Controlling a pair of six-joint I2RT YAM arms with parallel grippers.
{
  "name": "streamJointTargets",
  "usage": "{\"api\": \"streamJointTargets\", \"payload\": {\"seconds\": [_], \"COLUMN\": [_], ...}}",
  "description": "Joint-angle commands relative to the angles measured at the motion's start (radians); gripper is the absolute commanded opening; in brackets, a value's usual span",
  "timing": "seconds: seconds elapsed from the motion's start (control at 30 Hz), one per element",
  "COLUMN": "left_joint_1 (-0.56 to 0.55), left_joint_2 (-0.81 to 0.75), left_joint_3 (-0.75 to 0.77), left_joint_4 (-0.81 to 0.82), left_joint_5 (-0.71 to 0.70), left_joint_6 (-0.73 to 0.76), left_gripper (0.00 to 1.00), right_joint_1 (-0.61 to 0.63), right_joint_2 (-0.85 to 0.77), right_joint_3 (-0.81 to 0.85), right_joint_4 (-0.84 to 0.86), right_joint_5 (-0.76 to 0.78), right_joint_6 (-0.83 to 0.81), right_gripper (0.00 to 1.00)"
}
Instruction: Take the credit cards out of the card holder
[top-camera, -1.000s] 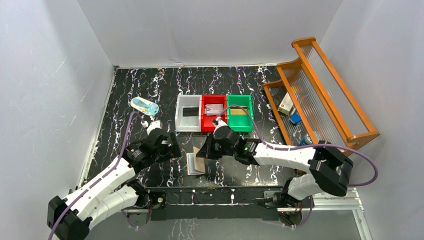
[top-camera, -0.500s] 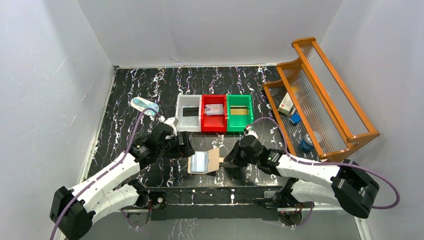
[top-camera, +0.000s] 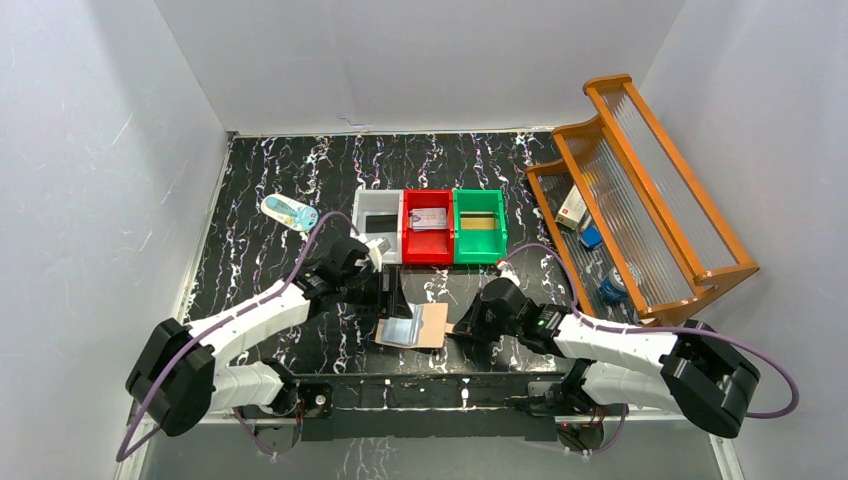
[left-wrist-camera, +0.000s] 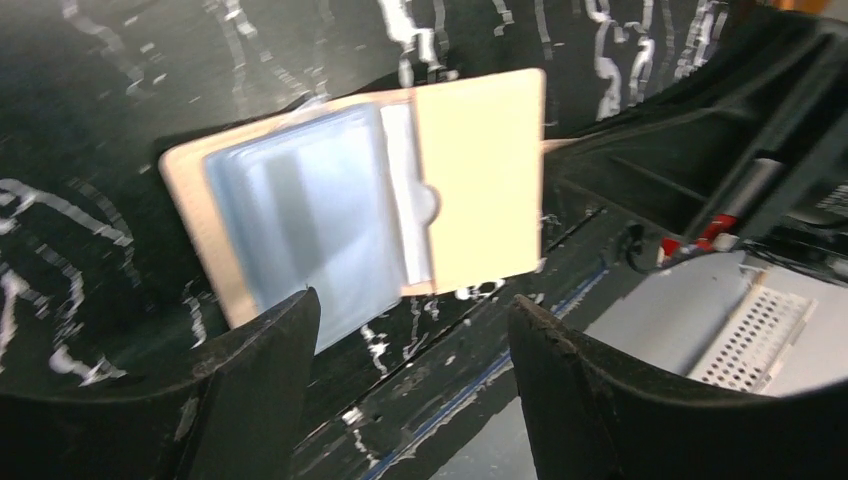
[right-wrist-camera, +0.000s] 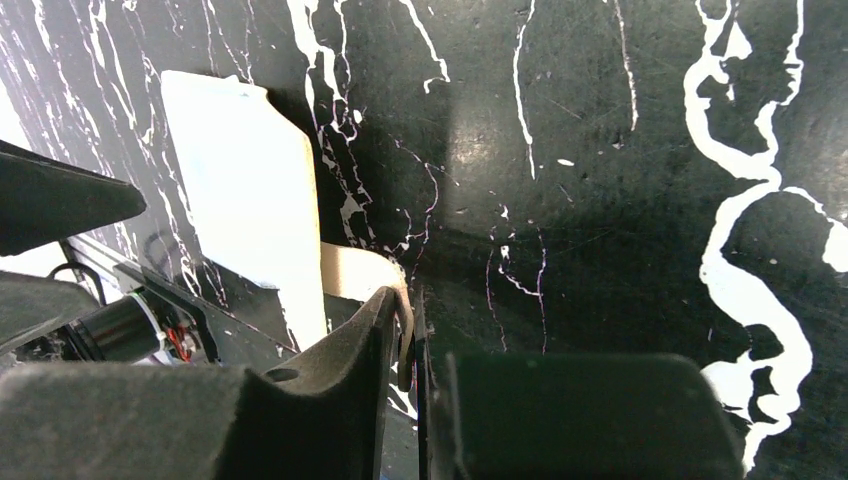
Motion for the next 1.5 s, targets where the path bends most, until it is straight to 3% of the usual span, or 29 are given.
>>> {"api": "streamJointTargets", "payload": {"seconds": [0.0, 0.37, 0.6, 0.67, 0.73, 0.8, 0.93, 1.2, 1.47], "left_joint_1": [-0.022, -0.071, -0.097, -0.099, -0.098, -0.097, -0.097, -0.098, -0.097], "left_joint_2": [0.054, 0.321, 0.432, 0.448, 0.452, 0.414, 0.345, 0.29, 0.2], "left_joint_3": [0.075, 0.135, 0.126, 0.12, 0.154, 0.176, 0.162, 0.233, 0.248], "left_joint_4": [0.1, 0.158, 0.154, 0.153, 0.112, 0.063, 0.023, -0.06, -0.22], "left_joint_5": [0.135, 0.157, 0.135, 0.106, 0.098, 0.04, -0.031, -0.078, -0.294], "left_joint_6": [0.012, -0.005, -0.008, -0.015, -0.011, -0.015, -0.04, -0.022, 0.015], "left_gripper": [0.65, 0.42, 0.33, 0.33, 0.34, 0.34, 0.34, 0.38, 0.5], "right_joint_1": [-0.003, -0.005, -0.005, -0.005, -0.008, -0.008, -0.008, -0.009, -0.01], "right_joint_2": [0.019, -0.012, -0.106, -0.117, 0.013, 0.174, 0.22, 0.354, 0.331], "right_joint_3": [0.004, 0.059, 0.192, 0.257, 0.347, 0.34, 0.148, 0.183, 0.19], "right_joint_4": [0.039, 0.002, -0.161, -0.161, -0.151, -0.106, 0.108, 0.013, -0.022], "right_joint_5": [0.022, 0.032, 0.049, 0.043, 0.021, -0.002, -0.052, -0.078, -0.052], "right_joint_6": [0.002, -0.005, -0.034, -0.047, -0.055, 0.009, 0.086, 0.035, 0.015], "right_gripper": [0.22, 0.25, 0.42, 0.43, 0.37, 0.22, 0.22, 0.23, 0.24]}}
